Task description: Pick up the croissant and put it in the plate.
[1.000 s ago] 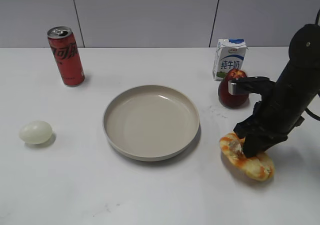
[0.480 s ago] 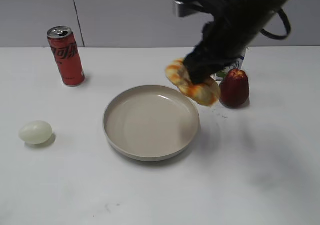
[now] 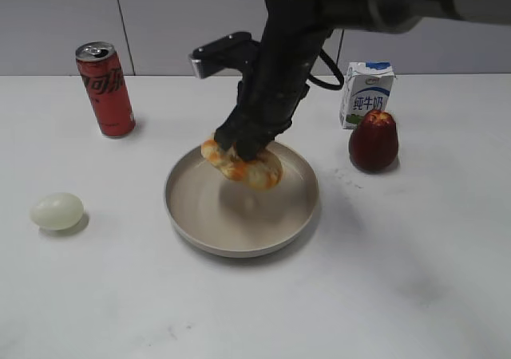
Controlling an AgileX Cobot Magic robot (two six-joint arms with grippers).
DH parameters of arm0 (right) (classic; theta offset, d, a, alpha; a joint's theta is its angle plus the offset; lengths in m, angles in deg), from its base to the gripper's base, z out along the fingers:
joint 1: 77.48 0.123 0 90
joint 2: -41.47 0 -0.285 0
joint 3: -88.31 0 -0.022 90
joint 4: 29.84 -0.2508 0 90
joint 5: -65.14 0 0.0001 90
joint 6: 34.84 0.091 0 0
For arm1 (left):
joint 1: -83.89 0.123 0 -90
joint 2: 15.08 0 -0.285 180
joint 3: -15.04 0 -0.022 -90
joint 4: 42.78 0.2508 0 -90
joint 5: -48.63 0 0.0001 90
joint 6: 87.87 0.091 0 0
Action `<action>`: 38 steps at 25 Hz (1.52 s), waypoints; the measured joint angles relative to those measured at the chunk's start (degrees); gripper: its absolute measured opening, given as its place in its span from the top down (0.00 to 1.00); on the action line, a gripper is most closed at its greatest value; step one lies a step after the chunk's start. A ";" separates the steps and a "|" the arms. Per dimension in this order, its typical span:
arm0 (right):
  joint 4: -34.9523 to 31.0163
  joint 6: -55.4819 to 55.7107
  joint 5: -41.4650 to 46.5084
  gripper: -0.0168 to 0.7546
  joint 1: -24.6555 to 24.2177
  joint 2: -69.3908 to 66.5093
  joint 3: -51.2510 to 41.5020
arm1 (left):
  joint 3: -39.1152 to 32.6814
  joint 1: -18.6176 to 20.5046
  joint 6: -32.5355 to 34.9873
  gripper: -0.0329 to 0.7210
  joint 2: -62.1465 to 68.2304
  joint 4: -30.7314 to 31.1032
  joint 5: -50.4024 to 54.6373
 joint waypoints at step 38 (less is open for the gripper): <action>4.33 7.63 16.24 0.22 -30.80 30.52 -10.52 | 0.00 0.00 0.00 0.22 0.00 0.00 0.00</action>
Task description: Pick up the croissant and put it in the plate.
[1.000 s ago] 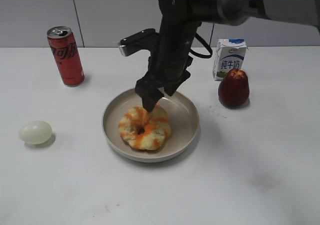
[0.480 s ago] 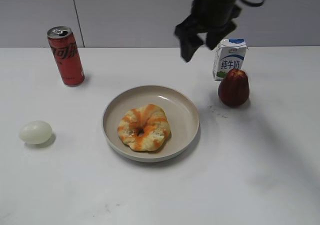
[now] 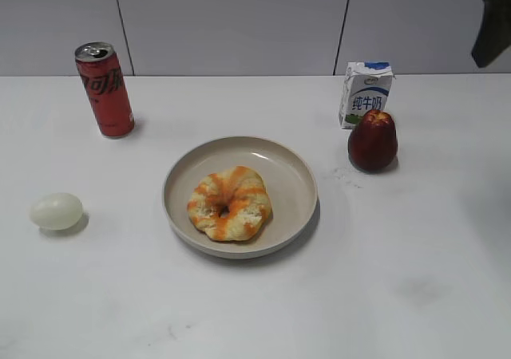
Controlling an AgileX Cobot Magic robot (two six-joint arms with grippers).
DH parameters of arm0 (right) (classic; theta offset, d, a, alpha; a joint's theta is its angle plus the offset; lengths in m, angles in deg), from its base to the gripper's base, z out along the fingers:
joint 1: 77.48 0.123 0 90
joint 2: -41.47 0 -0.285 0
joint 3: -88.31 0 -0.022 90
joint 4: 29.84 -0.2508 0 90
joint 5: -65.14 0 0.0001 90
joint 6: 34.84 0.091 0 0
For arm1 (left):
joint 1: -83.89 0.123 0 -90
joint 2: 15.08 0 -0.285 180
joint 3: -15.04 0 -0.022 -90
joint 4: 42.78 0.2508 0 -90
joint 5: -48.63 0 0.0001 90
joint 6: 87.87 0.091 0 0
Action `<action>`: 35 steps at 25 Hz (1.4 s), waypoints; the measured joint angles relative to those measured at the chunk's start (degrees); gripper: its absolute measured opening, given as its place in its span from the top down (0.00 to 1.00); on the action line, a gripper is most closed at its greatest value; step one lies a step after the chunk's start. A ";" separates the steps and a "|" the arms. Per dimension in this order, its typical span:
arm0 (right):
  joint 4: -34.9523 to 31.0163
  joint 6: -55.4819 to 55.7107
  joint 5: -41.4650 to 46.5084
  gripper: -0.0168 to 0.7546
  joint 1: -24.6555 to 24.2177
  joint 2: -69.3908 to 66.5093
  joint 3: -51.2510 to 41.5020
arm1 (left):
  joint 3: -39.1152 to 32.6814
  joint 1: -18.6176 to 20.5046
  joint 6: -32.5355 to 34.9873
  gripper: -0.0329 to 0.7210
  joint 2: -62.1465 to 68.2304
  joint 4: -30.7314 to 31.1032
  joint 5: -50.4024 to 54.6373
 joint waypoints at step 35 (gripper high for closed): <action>-0.94 0.19 -9.37 0.22 0.00 88.29 -60.59 | 0.00 0.00 0.00 0.22 0.00 0.00 0.00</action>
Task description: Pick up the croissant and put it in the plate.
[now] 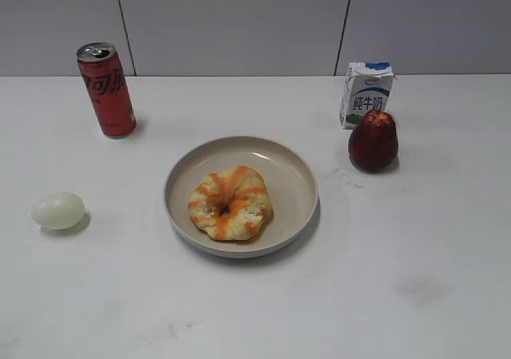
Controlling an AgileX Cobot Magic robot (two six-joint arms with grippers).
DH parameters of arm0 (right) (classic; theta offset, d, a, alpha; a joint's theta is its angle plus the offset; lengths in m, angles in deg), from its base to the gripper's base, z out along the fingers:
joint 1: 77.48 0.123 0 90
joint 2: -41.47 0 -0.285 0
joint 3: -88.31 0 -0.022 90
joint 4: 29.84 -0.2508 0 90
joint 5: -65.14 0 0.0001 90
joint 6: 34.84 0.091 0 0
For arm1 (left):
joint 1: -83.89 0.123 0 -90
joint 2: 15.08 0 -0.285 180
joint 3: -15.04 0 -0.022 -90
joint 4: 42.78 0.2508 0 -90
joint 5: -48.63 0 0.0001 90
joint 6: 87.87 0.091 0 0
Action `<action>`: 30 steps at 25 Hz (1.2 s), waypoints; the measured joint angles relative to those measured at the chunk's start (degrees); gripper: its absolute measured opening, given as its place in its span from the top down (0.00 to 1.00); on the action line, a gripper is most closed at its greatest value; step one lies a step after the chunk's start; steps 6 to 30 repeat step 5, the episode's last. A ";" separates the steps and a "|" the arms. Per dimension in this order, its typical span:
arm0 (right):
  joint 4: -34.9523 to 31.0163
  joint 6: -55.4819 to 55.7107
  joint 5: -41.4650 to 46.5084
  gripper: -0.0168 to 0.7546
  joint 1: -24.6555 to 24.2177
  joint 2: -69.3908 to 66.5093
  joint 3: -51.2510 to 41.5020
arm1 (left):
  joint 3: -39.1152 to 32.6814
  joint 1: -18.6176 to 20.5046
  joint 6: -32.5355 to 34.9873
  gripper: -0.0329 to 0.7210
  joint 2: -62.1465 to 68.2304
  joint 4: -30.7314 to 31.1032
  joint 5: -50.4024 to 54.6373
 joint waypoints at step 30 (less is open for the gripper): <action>0.55 0.11 0.00 0.22 0.00 6.65 0.00 | 0.00 0.00 0.00 0.22 0.00 0.00 0.00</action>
